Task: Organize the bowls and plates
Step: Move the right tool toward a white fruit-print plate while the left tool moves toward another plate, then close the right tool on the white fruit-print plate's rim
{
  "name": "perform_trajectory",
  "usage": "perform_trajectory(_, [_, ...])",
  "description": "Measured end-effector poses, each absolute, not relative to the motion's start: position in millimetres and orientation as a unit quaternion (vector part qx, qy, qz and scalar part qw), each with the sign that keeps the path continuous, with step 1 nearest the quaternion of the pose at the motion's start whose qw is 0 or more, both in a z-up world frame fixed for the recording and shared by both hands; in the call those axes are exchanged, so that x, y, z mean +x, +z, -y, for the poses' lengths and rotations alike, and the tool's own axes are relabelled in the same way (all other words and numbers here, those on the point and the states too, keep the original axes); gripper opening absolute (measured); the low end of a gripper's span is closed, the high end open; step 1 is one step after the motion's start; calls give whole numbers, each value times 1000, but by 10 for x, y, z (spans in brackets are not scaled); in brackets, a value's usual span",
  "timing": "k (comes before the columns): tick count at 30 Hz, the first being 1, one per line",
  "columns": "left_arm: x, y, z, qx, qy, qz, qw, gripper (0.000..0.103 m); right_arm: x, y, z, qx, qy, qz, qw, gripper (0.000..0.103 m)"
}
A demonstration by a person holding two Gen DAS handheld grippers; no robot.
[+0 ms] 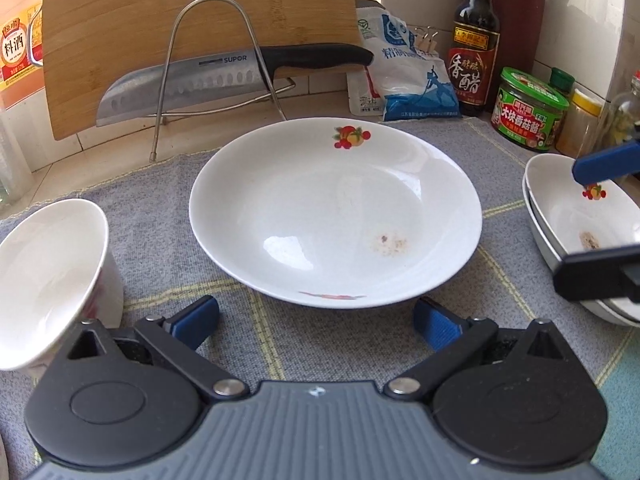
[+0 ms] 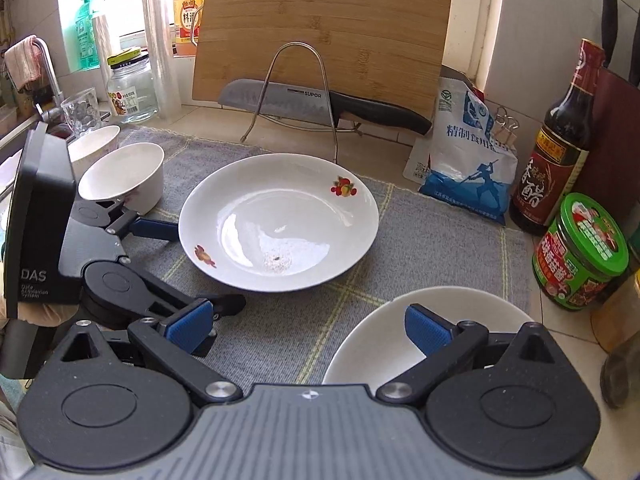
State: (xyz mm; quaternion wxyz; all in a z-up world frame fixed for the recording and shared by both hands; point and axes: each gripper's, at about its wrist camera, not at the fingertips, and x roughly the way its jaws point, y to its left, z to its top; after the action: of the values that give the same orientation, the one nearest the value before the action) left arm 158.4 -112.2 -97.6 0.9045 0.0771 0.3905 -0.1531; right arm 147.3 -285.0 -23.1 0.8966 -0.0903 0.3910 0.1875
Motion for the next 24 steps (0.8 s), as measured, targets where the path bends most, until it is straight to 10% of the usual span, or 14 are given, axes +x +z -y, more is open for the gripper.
perform_trajectory(24, [1656, -972, 1164, 102, -207, -388, 893, 103, 3013, -531, 2640, -133, 316, -461, 818, 103])
